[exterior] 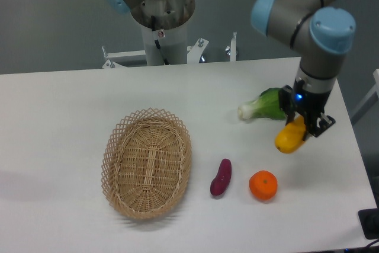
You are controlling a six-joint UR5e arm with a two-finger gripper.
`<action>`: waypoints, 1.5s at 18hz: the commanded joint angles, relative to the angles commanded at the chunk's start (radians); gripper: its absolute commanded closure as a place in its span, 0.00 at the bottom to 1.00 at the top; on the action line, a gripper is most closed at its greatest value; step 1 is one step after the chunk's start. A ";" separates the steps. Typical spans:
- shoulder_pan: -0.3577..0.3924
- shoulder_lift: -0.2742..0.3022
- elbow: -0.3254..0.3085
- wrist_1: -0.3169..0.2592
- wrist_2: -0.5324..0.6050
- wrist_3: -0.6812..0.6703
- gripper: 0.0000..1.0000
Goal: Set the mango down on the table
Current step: 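Lower the held mango toward the table beside the leek, then open the gripper to release the mango onto the table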
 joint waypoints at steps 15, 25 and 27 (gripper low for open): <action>-0.002 -0.025 -0.120 0.026 0.020 -0.017 0.65; -0.008 -0.025 -0.140 0.055 0.020 -0.020 0.13; -0.008 -0.025 -0.132 0.061 0.018 -0.017 0.04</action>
